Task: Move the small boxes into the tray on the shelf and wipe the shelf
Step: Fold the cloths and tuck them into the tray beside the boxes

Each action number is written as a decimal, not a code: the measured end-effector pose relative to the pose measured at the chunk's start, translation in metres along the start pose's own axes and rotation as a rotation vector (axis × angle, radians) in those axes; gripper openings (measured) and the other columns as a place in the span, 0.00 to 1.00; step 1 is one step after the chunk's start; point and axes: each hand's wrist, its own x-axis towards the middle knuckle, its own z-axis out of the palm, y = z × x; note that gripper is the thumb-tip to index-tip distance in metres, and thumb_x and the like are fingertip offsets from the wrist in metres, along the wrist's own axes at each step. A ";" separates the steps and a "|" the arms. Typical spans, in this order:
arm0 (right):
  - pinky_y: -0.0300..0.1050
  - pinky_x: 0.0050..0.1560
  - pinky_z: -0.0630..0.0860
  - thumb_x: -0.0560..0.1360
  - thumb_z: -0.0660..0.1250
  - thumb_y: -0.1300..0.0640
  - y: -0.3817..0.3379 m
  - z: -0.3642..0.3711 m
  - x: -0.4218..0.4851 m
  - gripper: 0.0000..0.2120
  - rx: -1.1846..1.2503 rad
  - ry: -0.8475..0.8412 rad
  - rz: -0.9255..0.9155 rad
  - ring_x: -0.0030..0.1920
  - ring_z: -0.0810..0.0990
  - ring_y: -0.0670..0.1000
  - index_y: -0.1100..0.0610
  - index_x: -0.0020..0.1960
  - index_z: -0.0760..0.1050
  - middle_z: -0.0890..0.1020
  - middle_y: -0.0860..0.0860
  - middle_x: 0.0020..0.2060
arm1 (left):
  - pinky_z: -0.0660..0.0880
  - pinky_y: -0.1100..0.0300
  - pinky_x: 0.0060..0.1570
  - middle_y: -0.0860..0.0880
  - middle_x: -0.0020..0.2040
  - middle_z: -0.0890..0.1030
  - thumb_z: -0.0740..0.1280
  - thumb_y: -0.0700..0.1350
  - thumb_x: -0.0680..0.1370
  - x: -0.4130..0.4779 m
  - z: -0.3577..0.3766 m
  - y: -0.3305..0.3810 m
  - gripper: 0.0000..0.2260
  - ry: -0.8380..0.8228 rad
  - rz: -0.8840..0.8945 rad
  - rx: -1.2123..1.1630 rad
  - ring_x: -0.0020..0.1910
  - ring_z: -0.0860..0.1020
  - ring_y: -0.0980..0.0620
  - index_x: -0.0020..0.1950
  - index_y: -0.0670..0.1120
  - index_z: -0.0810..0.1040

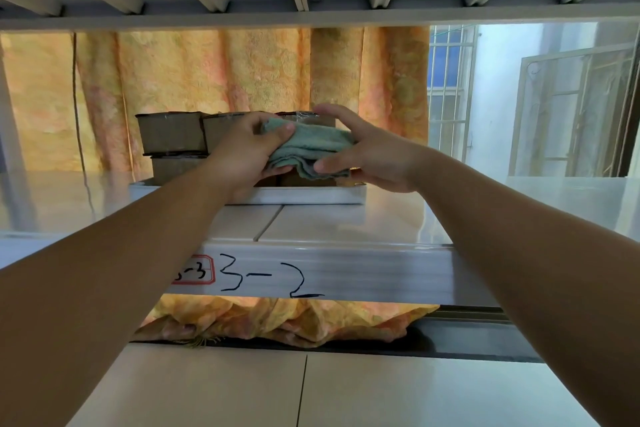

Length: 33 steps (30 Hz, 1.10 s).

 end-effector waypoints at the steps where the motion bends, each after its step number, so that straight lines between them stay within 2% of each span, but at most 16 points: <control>1: 0.52 0.61 0.77 0.70 0.70 0.69 0.000 0.000 0.001 0.31 -0.007 0.019 -0.016 0.58 0.78 0.57 0.45 0.66 0.68 0.74 0.53 0.58 | 0.78 0.69 0.30 0.51 0.45 0.78 0.65 0.47 0.78 0.000 0.001 0.001 0.04 -0.001 -0.007 -0.022 0.41 0.80 0.56 0.48 0.48 0.74; 3: 0.51 0.57 0.78 0.72 0.69 0.67 0.000 -0.002 0.004 0.22 -0.025 0.129 -0.061 0.55 0.79 0.57 0.48 0.61 0.75 0.77 0.55 0.57 | 0.78 0.68 0.32 0.51 0.46 0.79 0.66 0.47 0.77 -0.001 0.003 0.002 0.04 -0.027 -0.025 -0.089 0.43 0.80 0.56 0.49 0.48 0.74; 5: 0.46 0.46 0.77 0.75 0.68 0.60 0.000 -0.003 0.003 0.11 -0.071 0.212 -0.092 0.47 0.80 0.52 0.48 0.55 0.79 0.80 0.53 0.50 | 0.79 0.67 0.35 0.51 0.48 0.78 0.67 0.42 0.76 -0.002 0.003 0.003 0.06 -0.088 -0.036 -0.131 0.46 0.80 0.55 0.51 0.49 0.73; 7: 0.45 0.46 0.78 0.78 0.64 0.55 0.000 -0.003 0.002 0.06 -0.112 0.273 -0.113 0.45 0.80 0.50 0.49 0.50 0.80 0.82 0.51 0.45 | 0.80 0.65 0.40 0.51 0.52 0.78 0.68 0.37 0.74 -0.002 0.002 0.003 0.14 -0.161 -0.044 -0.136 0.50 0.79 0.54 0.55 0.51 0.72; 9: 0.45 0.50 0.78 0.79 0.62 0.51 0.000 -0.005 0.002 0.10 -0.168 0.360 -0.119 0.44 0.81 0.49 0.54 0.46 0.80 0.82 0.51 0.42 | 0.80 0.65 0.41 0.52 0.54 0.77 0.67 0.34 0.74 -0.003 0.002 0.003 0.21 -0.228 -0.055 -0.098 0.52 0.79 0.54 0.62 0.52 0.69; 11: 0.44 0.48 0.77 0.78 0.62 0.50 -0.001 -0.006 0.003 0.13 -0.162 0.449 -0.108 0.41 0.79 0.48 0.57 0.42 0.78 0.81 0.50 0.38 | 0.80 0.67 0.39 0.51 0.54 0.79 0.67 0.33 0.73 -0.005 0.003 0.002 0.25 -0.254 -0.064 -0.039 0.51 0.79 0.55 0.66 0.51 0.67; 14: 0.42 0.46 0.74 0.77 0.63 0.50 -0.004 -0.009 0.003 0.13 -0.011 0.526 -0.102 0.41 0.78 0.48 0.57 0.41 0.78 0.80 0.49 0.38 | 0.79 0.68 0.38 0.52 0.50 0.81 0.66 0.34 0.75 -0.005 0.004 0.004 0.18 -0.238 -0.065 -0.005 0.47 0.81 0.57 0.63 0.48 0.72; 16: 0.42 0.46 0.75 0.78 0.62 0.50 -0.006 -0.010 0.002 0.12 0.083 0.519 -0.114 0.41 0.79 0.46 0.56 0.41 0.77 0.80 0.48 0.39 | 0.80 0.67 0.38 0.52 0.47 0.82 0.65 0.36 0.77 -0.004 0.002 0.005 0.12 -0.243 -0.069 -0.023 0.42 0.82 0.59 0.57 0.48 0.76; 19: 0.45 0.45 0.79 0.78 0.62 0.50 -0.005 -0.010 0.003 0.12 0.143 0.501 -0.120 0.43 0.81 0.49 0.57 0.43 0.78 0.82 0.51 0.41 | 0.81 0.62 0.44 0.50 0.45 0.84 0.64 0.39 0.78 -0.003 0.000 0.005 0.08 -0.264 -0.084 -0.026 0.43 0.83 0.56 0.53 0.47 0.79; 22: 0.51 0.53 0.79 0.78 0.63 0.50 -0.004 -0.009 0.005 0.12 0.208 0.478 -0.109 0.48 0.82 0.54 0.58 0.45 0.78 0.83 0.54 0.45 | 0.82 0.62 0.40 0.51 0.39 0.86 0.63 0.40 0.79 -0.005 0.002 0.005 0.07 -0.272 -0.119 -0.030 0.38 0.84 0.56 0.50 0.46 0.80; 24: 0.50 0.51 0.80 0.78 0.63 0.50 -0.003 -0.010 0.004 0.12 0.206 0.471 -0.122 0.47 0.83 0.52 0.58 0.46 0.78 0.83 0.54 0.44 | 0.82 0.62 0.37 0.51 0.38 0.86 0.62 0.38 0.79 -0.007 0.004 0.006 0.07 -0.250 -0.117 -0.069 0.36 0.84 0.56 0.50 0.45 0.79; 26: 0.46 0.46 0.82 0.76 0.67 0.51 -0.003 -0.010 0.002 0.09 0.171 0.432 -0.145 0.46 0.83 0.51 0.57 0.49 0.79 0.83 0.52 0.45 | 0.82 0.61 0.38 0.50 0.41 0.84 0.61 0.37 0.80 -0.007 0.004 0.005 0.08 -0.212 -0.101 -0.075 0.39 0.84 0.55 0.50 0.46 0.79; 29: 0.46 0.47 0.82 0.71 0.73 0.56 -0.002 -0.007 0.002 0.10 0.020 0.356 -0.137 0.48 0.84 0.51 0.56 0.51 0.79 0.84 0.53 0.46 | 0.82 0.61 0.41 0.48 0.46 0.83 0.61 0.38 0.80 -0.007 0.004 0.005 0.07 -0.199 -0.112 -0.049 0.44 0.82 0.54 0.52 0.46 0.78; 31: 0.45 0.44 0.81 0.70 0.73 0.60 -0.002 -0.005 0.003 0.07 -0.047 0.364 -0.133 0.46 0.83 0.52 0.56 0.48 0.79 0.83 0.53 0.44 | 0.82 0.61 0.43 0.47 0.46 0.84 0.63 0.38 0.78 -0.008 0.004 0.006 0.08 -0.237 -0.135 -0.091 0.44 0.83 0.53 0.55 0.43 0.78; 33: 0.46 0.45 0.81 0.71 0.71 0.64 -0.002 -0.007 0.004 0.07 -0.003 0.415 -0.148 0.47 0.83 0.53 0.56 0.48 0.79 0.83 0.54 0.44 | 0.81 0.62 0.46 0.47 0.49 0.83 0.65 0.36 0.76 -0.010 0.005 0.006 0.11 -0.307 -0.169 -0.108 0.46 0.83 0.53 0.57 0.45 0.77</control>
